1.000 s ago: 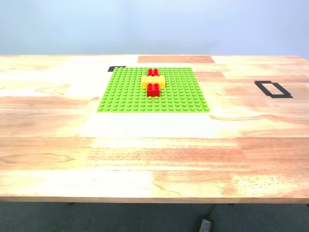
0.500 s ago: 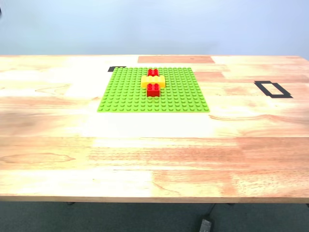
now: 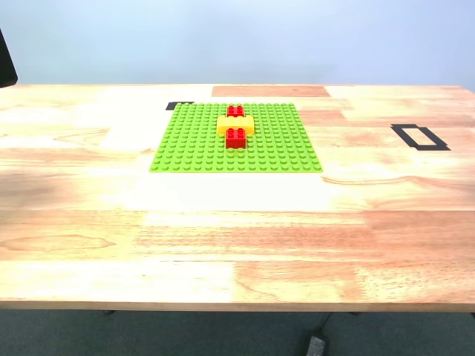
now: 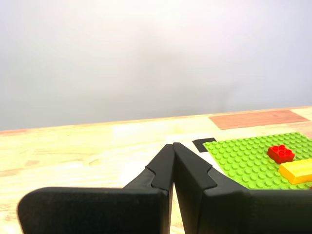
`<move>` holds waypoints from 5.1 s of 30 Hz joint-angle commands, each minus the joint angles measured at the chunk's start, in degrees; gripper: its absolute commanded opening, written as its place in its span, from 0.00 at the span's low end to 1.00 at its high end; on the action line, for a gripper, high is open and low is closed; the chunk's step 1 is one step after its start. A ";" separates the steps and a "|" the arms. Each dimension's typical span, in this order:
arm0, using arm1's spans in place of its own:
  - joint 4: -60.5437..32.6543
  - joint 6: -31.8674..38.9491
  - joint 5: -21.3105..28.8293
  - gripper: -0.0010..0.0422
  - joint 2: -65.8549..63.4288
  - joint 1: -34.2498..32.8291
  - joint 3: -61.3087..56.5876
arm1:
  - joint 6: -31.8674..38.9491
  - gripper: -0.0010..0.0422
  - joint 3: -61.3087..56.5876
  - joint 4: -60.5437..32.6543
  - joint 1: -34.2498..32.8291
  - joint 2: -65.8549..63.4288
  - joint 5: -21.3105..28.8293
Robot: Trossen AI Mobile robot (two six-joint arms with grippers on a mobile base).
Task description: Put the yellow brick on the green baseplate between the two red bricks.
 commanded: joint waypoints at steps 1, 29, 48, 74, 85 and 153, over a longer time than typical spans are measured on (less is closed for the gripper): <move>-0.22 0.09 0.09 0.02 0.70 0.02 0.00 | 0.31 0.02 0.02 -0.02 -0.26 1.29 0.44; -0.81 0.11 0.15 0.02 0.90 0.02 0.26 | -2.78 0.02 -0.09 0.37 -0.22 2.82 0.57; -0.76 0.11 0.15 0.02 0.90 0.02 0.26 | -2.49 0.02 -0.09 0.37 -0.20 2.82 0.57; -0.76 0.11 0.15 0.02 0.90 0.02 0.26 | -2.51 0.02 -0.09 0.37 -0.22 2.82 0.57; -0.76 0.11 0.15 0.02 0.90 0.02 0.26 | -2.49 0.02 -0.09 0.37 -0.22 2.82 0.57; -0.79 0.09 0.15 0.02 0.90 0.02 0.26 | -2.51 0.02 -0.09 0.37 -0.22 2.82 0.57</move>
